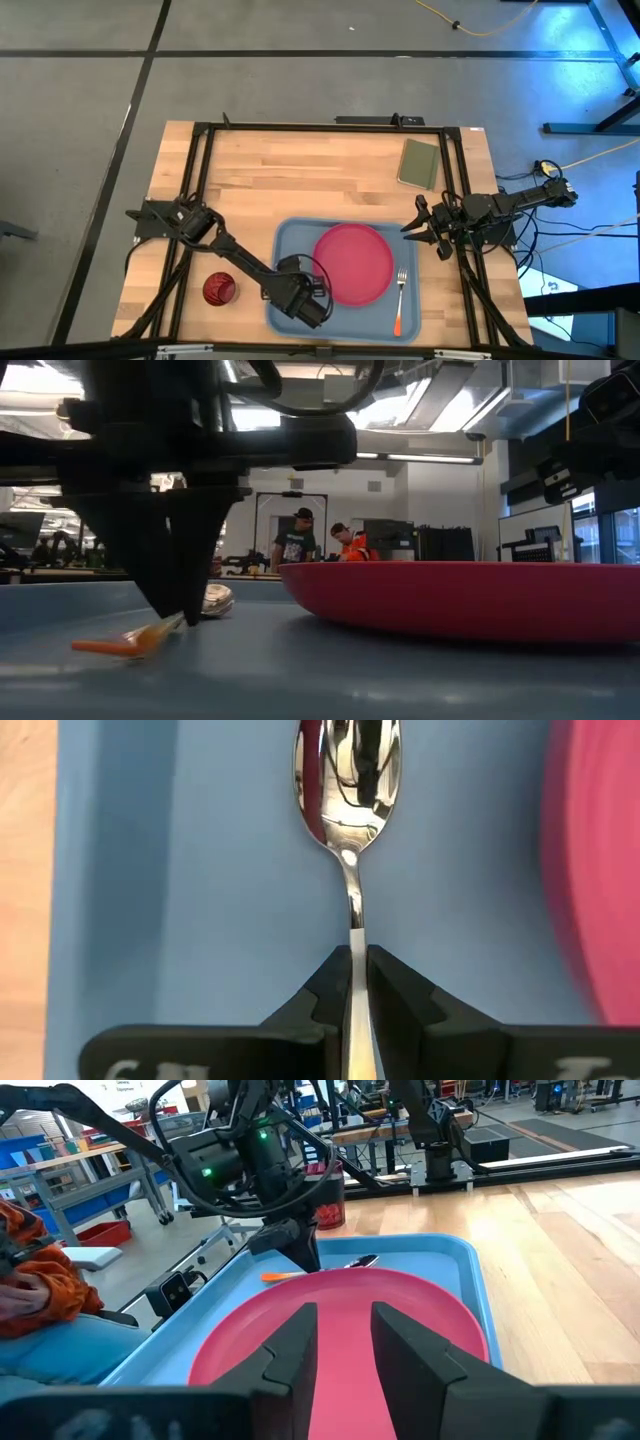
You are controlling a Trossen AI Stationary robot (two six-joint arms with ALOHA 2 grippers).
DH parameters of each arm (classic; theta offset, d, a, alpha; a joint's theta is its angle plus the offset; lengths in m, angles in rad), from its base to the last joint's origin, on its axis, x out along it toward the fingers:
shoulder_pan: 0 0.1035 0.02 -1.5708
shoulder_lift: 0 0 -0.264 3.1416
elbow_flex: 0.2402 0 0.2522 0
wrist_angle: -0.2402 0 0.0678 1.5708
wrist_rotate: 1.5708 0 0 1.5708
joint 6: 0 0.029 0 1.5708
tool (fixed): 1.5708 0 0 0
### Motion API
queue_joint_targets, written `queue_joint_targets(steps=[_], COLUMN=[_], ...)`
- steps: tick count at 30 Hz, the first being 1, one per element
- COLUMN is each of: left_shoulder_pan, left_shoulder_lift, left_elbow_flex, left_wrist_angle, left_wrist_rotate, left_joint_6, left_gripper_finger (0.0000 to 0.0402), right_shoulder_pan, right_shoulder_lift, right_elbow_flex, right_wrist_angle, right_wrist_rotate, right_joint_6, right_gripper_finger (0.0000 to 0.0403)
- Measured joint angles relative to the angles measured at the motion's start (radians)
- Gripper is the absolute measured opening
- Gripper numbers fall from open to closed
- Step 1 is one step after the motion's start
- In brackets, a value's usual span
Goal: Pick and place plate/cup/fork/spoon on tray
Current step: Put the orange spoon to the left of the pink serving tray, then adjust the pink plate on the blue serving tray
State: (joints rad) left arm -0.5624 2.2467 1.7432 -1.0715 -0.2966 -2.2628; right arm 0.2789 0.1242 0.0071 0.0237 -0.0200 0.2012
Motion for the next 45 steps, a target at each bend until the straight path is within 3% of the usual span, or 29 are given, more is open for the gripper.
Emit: queue_joint_targets(steps=[25,36,45], left_shoulder_pan=[0.004,0.004,0.003], left_shoulder_lift=[0.000,0.000,-0.001], left_elbow_flex=[0.000,0.000,0.001], left_wrist_angle=[0.011,0.011,0.011], left_wrist_rotate=[-0.007,0.003,0.000], left_joint_6=[0.020,0.020,0.021], left_gripper_finger=[0.0026,0.0070,0.0073], right_shoulder_pan=[0.000,0.000,0.000], right_shoulder_lift=[0.000,0.000,0.000], right_elbow_flex=[0.000,0.000,0.000], right_wrist_angle=[0.000,0.000,0.000], right_wrist_rotate=[0.000,0.000,0.000], right_joint_6=[0.000,0.000,0.000], right_gripper_finger=[0.0102,0.0102,0.0102])
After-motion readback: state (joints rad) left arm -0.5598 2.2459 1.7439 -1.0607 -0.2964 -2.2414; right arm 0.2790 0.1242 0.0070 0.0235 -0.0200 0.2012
